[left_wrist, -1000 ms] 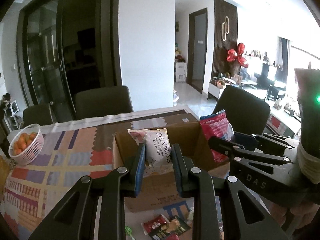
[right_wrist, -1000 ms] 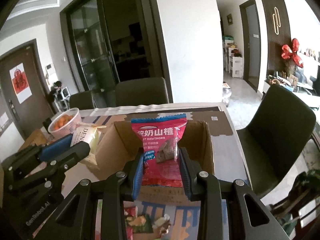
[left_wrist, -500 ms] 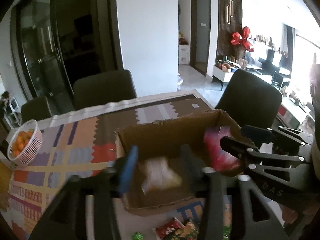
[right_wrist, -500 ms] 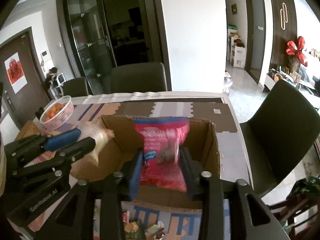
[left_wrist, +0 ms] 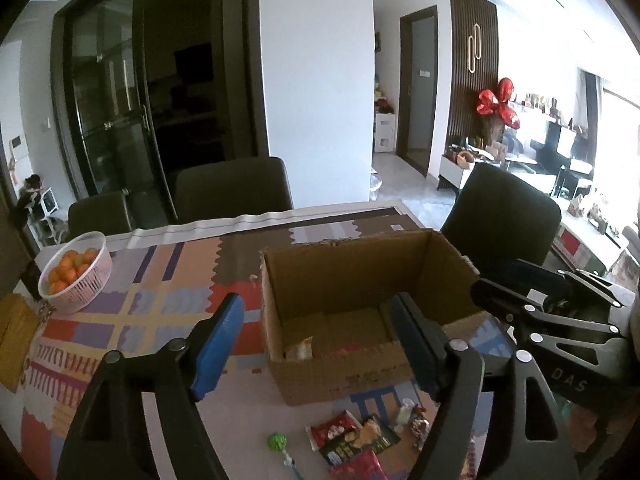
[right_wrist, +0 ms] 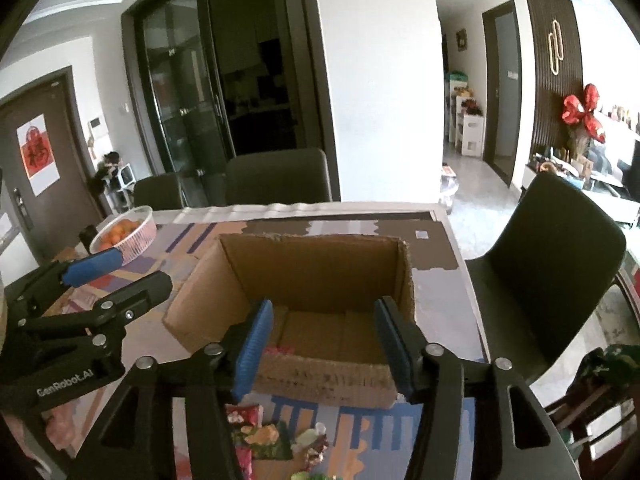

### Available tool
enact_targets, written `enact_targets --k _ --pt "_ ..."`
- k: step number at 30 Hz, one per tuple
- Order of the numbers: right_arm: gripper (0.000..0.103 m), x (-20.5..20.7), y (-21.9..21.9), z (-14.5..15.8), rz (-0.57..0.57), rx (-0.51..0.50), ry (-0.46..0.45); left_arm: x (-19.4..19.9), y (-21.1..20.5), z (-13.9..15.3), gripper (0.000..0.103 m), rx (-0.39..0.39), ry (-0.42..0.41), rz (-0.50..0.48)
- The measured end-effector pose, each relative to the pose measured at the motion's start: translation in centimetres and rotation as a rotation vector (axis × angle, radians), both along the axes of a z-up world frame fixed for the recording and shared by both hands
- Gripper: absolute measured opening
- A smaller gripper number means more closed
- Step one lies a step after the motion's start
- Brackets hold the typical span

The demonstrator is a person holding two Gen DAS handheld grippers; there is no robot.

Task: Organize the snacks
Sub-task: 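Move both open tools back from the box to the snack pile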

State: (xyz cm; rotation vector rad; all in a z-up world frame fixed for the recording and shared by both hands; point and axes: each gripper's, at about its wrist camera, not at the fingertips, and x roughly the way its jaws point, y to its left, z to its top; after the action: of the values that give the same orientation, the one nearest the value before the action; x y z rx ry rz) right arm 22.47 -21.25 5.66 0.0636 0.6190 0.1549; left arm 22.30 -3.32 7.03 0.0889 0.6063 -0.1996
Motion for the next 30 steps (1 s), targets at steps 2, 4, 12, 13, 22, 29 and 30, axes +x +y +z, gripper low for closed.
enact_targets --k 2,4,12,13,22,29,30 --pt "0.056 -1.2 0.0 0.3 0.004 0.007 -0.021 -1.1 0.0 0.4 0.077 0.003 -0.013 0.005" --pt "0.056 -2.3 0.0 0.5 0.009 0.014 -0.034 -2.4 -0.2 0.6 0.077 0.02 -0.037 0.008" --pt "0.056 -5.7 0.1 0.2 0.029 0.018 -0.06 -5.9 -0.5 0.1 0.08 0.028 -0.048 -0.002" --pt "0.056 -6.1 0.1 0.0 0.031 0.017 -0.059 -6.4 -0.6 -0.1 0.08 0.029 -0.045 -0.003" --pt "0.056 -8.5 -0.5 -2.6 0.036 0.019 -0.005 -8.5 -0.7 -3.2 0.081 0.012 0.04 -0.003" --pt "0.056 -9.4 -0.6 -5.3 0.043 0.021 0.075 -9.6 -0.9 -6.3 0.081 0.011 0.129 -0.013" --pt "0.056 -9.6 -0.7 -5.6 0.045 0.019 0.086 -9.7 -0.9 -6.7 0.081 0.009 0.143 -0.015"
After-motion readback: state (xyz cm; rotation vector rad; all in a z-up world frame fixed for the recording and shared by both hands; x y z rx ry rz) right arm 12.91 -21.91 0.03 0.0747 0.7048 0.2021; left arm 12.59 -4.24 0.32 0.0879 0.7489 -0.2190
